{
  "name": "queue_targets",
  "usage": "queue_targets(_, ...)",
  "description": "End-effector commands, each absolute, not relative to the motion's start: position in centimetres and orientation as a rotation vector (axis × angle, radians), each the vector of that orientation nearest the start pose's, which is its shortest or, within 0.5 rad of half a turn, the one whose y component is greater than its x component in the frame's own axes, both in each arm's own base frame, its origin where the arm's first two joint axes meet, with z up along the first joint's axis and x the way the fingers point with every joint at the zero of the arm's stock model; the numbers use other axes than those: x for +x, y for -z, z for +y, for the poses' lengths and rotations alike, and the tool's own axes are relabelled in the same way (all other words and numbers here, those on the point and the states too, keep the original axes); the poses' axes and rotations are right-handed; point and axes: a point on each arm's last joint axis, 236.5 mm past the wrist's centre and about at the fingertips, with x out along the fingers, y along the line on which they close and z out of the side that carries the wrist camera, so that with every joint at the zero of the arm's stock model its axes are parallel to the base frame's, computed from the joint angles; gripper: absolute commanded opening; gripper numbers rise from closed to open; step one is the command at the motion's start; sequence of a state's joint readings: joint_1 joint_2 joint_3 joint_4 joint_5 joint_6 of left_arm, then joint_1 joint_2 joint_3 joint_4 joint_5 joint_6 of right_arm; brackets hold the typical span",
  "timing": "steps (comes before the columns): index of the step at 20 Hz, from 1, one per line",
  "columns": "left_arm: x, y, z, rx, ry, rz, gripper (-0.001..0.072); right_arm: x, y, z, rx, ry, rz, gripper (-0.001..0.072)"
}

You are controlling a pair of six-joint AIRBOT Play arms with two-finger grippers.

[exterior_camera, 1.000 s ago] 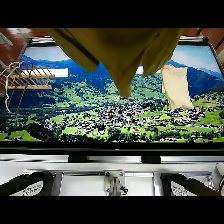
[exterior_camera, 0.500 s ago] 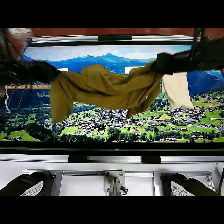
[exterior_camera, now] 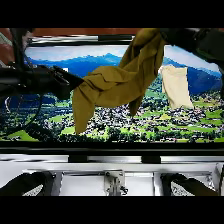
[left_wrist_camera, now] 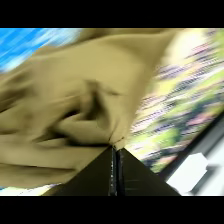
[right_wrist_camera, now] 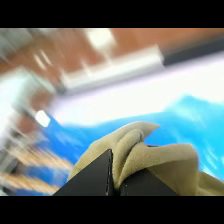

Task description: Fold the shirts.

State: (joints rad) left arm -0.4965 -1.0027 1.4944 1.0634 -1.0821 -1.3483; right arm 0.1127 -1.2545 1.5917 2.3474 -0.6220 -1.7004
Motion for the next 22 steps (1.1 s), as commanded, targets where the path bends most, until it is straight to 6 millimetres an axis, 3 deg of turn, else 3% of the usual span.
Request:
queue_targets(1, 22.5, -33.9, -32.7, -0.085, 1.199, 0.51, 0.0052, 47.4, -41.1, 19.7, 0.546, -0.614, 0.1, 0.0086)
queue_targets(3, 19.3, -30.9, -35.6, -0.029, 1.308, 0.607, 0.0052, 46.2, -42.6, 23.5, 0.519, -0.698, 0.082, 0.0086)
queue_targets(4, 18.1, -29.1, -37.0, -0.013, 1.347, 0.659, 0.0052, 45.7, -42.4, 24.9, 0.512, -0.733, 0.102, 0.0086)
queue_targets(5, 17.4, -27.3, -38.3, -0.002, 1.37, 0.703, 0.0052, 45.0, -41.3, 26.5, 0.49, -0.778, 0.16, 0.0086)
queue_targets(7, 16.5, -22.8, -40.2, 0.026, 1.391, 0.819, 0.0052, 42.7, -36.5, 28.9, 0.392, -0.868, 0.361, 0.0086)
queue_targets(9, 16.2, -18.2, -40.9, 0.047, 1.378, 0.939, 0.0052, 40.9, -31.0, 28.4, 0.223, -0.864, 0.566, 0.0087)
queue_targets(11, 16.5, -15.2, -40.8, 0.06, 1.356, 1.009, 0.0058, 40.7, -26.5, 25.6, 0.104, -0.748, 0.729, 0.0088)
queue_targets(12, 16.9, -14.8, -40.5, 0.069, 1.351, 1.007, 0.0179, 40.8, -25.2, 24.4, 0.069, -0.697, 0.772, 0.0135)
queue_targets(14, 19.0, -15.8, -39.6, 0.058, 1.319, 0.962, 0.072, 41.0, -24.4, 23.2, 0.024, -0.649, 0.796, 0.0593)
queue_targets(16, 23.5, -17.5, -37.5, 0.064, 1.219, 0.885, 0.072, 40.9, -23.9, 22.1, -0.005, -0.611, 0.822, 0.0595)
queue_targets(19, 32.0, -19.6, -32.7, 0.09, 1.003, 0.755, 0.072, 39.0, -21.3, 17.9, -0.085, -0.461, 0.986, 0.0595)
queue_targets(21, 36.2, -19.1, -29.9, 0.063, 0.894, 0.737, 0.072, 36.6, -18.7, 14.2, -0.128, -0.318, 1.165, 0.0595)
queue_targets(22, 37.7, -17.6, -29.0, 0.05, 0.86, 0.769, 0.072, 35.4, -17.4, 13.2, -0.142, -0.281, 1.233, 0.0595)
